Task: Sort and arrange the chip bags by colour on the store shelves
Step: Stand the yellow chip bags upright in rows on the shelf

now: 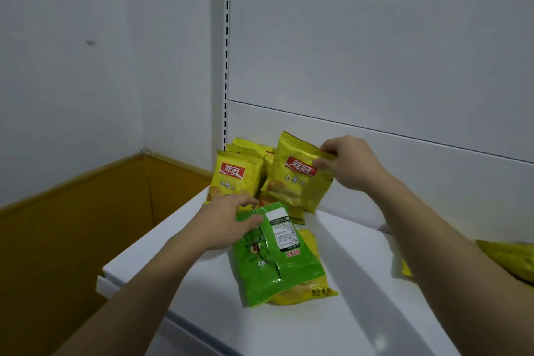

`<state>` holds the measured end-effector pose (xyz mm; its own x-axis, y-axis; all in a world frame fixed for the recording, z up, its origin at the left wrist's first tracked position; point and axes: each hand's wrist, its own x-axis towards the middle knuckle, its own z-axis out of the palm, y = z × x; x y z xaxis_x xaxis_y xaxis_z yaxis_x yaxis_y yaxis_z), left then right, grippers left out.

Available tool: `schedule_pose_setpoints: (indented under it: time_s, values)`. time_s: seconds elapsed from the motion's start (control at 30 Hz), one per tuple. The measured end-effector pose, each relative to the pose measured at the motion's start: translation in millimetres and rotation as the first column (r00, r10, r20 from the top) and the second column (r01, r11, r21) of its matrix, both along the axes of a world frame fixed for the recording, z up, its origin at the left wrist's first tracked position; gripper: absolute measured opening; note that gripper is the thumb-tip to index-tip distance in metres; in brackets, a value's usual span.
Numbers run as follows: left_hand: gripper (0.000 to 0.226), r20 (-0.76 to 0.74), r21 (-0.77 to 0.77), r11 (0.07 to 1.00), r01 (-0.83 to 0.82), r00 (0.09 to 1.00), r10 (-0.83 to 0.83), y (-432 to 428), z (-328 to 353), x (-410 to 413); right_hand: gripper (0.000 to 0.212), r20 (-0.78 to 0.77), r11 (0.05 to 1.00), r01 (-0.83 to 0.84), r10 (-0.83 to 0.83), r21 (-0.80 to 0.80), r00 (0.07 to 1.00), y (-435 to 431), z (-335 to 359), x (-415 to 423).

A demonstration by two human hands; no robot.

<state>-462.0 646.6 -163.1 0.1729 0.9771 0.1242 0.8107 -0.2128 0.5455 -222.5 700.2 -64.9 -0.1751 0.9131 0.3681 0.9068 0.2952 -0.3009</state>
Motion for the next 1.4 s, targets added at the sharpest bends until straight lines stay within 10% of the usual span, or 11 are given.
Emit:
schedule_pose_setpoints:
  time_s: [0.3, 0.97, 1.2, 1.4]
  values:
    - [0.027, 0.083, -0.029, 0.986, 0.166, 0.983, -0.163, 9.3, -12.3, -8.1, 0.025, 0.129, 0.995, -0.028, 0.04, -0.092, 0.991, 22.8, -22.2, -33.3]
    - [0.029, 0.121, 0.027, 0.981, 0.193, 0.973, -0.195, 15.8, -2.3, 1.8, 0.038, -0.118, 0.98, 0.174, -0.163, 0.094, 0.98, 2.9, -59.5, -12.6]
    - [0.039, 0.104, 0.062, 0.981, 0.182, 0.977, -0.187, 0.3, -9.4, 13.1, 0.047, -0.16, 0.801, -0.003, -0.116, -0.598, 0.98, -60.0, -93.1, 17.1]
    - [0.037, 0.22, 0.093, 0.987, 0.129, 0.964, -0.147, -16.9, -31.8, 37.2, 0.059, -0.43, 0.75, -0.121, -0.233, -0.651, 0.872, -72.3, -127.0, 8.1]
